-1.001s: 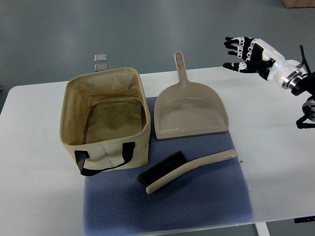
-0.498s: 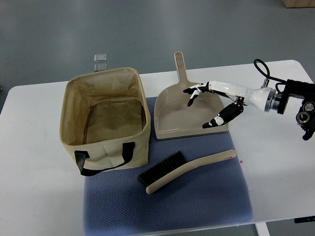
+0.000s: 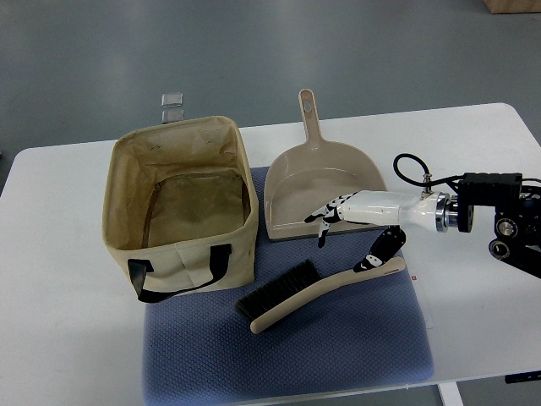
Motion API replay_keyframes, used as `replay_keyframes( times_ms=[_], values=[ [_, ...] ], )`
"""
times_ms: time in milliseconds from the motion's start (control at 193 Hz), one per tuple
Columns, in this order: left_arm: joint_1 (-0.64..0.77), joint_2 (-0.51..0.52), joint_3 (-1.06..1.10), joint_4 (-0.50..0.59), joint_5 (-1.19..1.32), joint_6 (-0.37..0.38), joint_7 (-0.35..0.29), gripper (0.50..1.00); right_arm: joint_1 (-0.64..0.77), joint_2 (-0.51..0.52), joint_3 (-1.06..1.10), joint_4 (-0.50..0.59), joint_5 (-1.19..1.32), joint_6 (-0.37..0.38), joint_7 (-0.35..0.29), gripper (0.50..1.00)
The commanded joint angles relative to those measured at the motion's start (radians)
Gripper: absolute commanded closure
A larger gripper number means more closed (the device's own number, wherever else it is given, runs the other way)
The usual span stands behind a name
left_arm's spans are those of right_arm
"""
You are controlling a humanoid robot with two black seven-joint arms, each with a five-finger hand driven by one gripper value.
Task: Put pink broom in yellow bag with right hand
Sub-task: 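Reach the right hand down toward the beige brush handle, then close the right hand around the brush handle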
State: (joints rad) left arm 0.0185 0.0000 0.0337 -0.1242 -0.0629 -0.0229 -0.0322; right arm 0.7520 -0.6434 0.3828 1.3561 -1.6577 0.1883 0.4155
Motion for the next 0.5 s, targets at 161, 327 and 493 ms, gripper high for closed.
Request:
replay_keyframes(
  times_ms=[161,327,493],
  values=[
    [0.0,0.0,0.0,0.0,0.0,0.0,0.0,0.5,-0.011,0.015,-0.01,0.0,-0.091,-0.012,-0.011,0.595],
    [0.0,0.0,0.0,0.0,0.0,0.0,0.0,0.5,-0.02,0.024,-0.05,-0.002,-0.125,-0.046,-0.024,0.599],
    [0.0,0.0,0.0,0.0,0.0,0.0,0.0,0.5,-0.048,0.028,-0.058,-0.002,-0.139,-0.079,-0.04,0.615]
  ],
)
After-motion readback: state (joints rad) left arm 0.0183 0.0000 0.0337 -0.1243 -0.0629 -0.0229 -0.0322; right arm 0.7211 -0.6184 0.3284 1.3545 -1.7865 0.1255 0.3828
